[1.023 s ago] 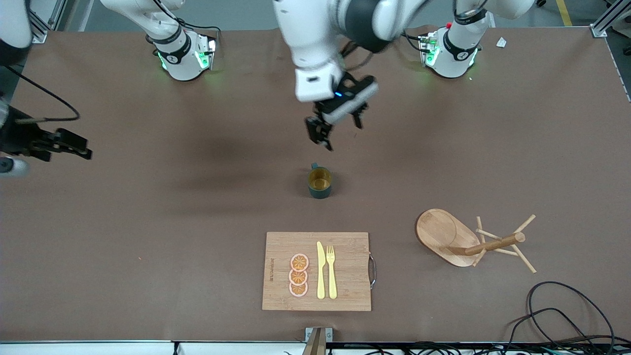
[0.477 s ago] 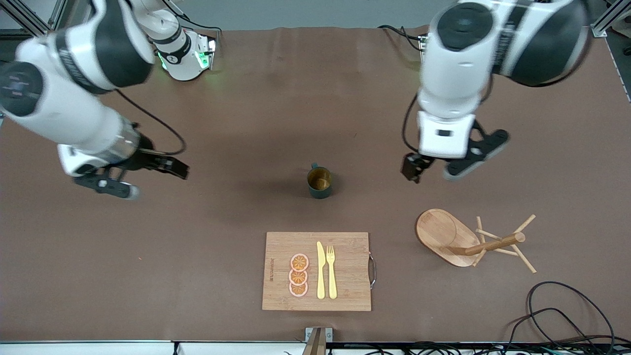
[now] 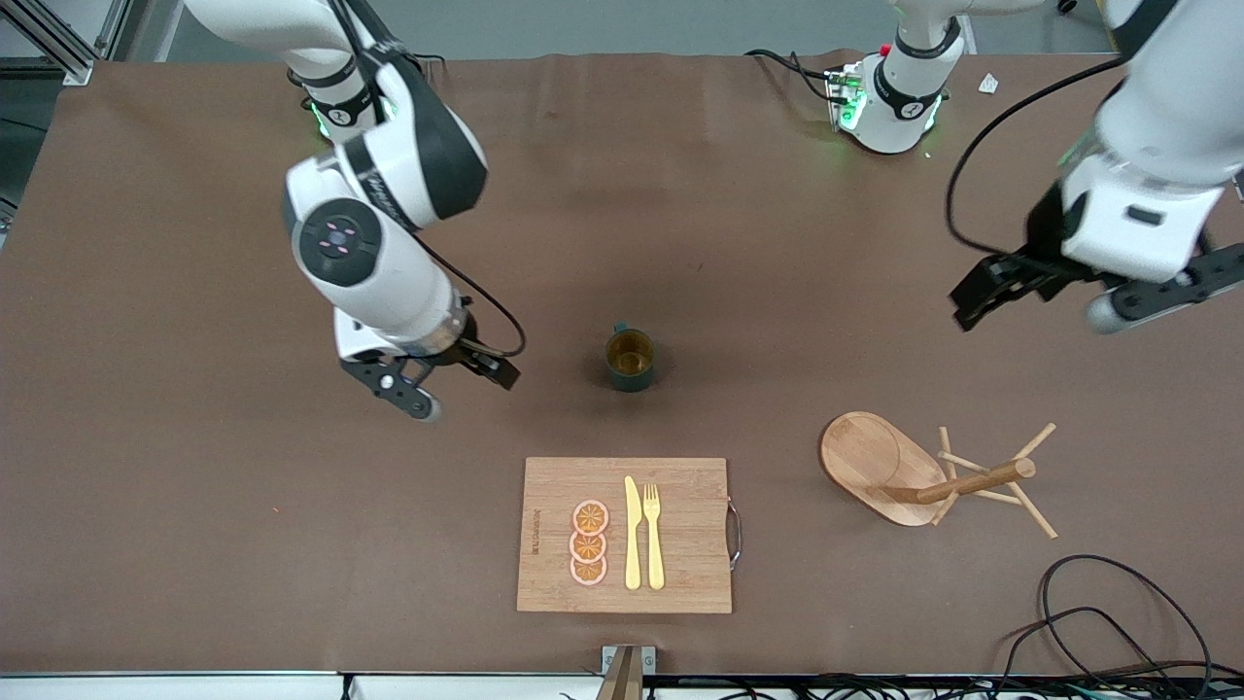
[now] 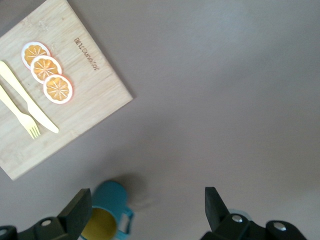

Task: Transfer cup from left to right arm and place
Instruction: 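Move the right gripper to the mug while the left gripper withdraws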

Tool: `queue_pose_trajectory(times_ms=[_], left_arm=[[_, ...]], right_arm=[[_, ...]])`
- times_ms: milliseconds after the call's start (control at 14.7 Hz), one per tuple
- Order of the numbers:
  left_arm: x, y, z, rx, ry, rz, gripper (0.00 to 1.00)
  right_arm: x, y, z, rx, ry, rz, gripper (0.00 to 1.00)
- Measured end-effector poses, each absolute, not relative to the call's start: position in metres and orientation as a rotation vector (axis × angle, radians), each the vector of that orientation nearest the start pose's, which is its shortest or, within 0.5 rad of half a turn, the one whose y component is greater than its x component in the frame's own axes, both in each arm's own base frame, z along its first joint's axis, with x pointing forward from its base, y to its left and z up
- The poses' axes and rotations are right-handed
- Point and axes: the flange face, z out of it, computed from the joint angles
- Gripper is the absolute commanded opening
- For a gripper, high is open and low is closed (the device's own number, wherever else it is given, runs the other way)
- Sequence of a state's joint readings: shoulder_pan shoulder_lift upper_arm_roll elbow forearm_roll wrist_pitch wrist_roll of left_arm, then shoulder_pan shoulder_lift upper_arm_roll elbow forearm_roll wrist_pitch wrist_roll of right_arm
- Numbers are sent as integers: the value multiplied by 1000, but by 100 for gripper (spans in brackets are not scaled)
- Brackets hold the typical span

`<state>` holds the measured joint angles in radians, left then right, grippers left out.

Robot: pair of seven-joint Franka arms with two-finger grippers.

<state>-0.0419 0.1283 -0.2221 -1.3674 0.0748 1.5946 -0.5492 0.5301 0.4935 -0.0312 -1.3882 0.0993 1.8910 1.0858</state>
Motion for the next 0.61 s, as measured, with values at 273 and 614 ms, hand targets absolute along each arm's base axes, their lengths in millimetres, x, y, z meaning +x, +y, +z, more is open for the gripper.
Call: queue_pose_trajectory(times_ms=[273,614], left_arm=[[572,-82,657,-3095,-156,-80,100],[565,-56,650,-3086,60,7,100]], right_arm=[[605,399,393,-2862,1006,71,100],[574,478,339,-2764,1036,20,100]])
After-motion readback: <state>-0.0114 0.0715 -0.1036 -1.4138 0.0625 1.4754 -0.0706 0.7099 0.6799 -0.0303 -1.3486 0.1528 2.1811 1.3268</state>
